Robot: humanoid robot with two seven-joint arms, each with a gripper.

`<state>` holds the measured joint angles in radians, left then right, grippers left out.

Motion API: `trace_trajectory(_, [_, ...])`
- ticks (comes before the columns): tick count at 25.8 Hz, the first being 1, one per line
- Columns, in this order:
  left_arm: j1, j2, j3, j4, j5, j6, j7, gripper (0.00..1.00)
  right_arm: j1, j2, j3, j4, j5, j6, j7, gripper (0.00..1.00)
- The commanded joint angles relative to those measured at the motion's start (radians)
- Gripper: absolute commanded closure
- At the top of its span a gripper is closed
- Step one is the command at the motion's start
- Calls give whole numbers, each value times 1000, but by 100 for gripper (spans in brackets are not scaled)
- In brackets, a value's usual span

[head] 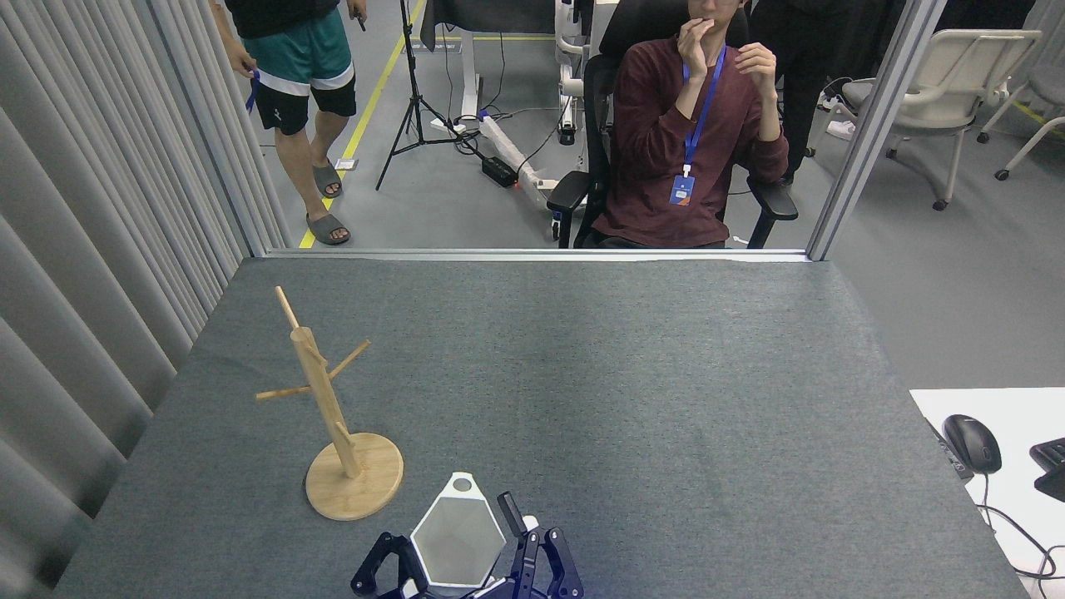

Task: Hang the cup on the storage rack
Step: 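Release the cup from the right gripper and withdraw the right arm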

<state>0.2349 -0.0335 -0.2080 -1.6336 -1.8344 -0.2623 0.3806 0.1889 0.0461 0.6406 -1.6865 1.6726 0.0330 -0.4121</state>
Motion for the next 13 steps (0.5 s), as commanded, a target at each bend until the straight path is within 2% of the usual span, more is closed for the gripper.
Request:
trace_trajectory(1, [0,0,1,5,-3,2,1,76,-8,3,-27,-39,-4,2,-30,2])
trace_trajectory(3, [0,3,2,3,-6,2,0,76,-32,9,-131,-41,-19,8,-36,2])
trace_trajectory(4, [0,0,4,1,-8,2,0,76,-48,11,-211,-41,-50,8,-30,2])
trace_trajectory(8, [0,6,16,-3,-5,3,3,76,-78,-5,-536,-21,-284,2,42,2])
trace_trajectory(10, [1,7,35,-6,-2,14,6,76,-78,-57,-690,50,-346,-12,75,2])
trace_trajectory(11, [1,6,47,-8,0,17,6,76,-66,-88,-737,85,-349,-25,87,2])
trace_trajectory(13, [1,6,64,-14,1,20,4,76,-25,-149,-743,103,-346,-65,102,2])
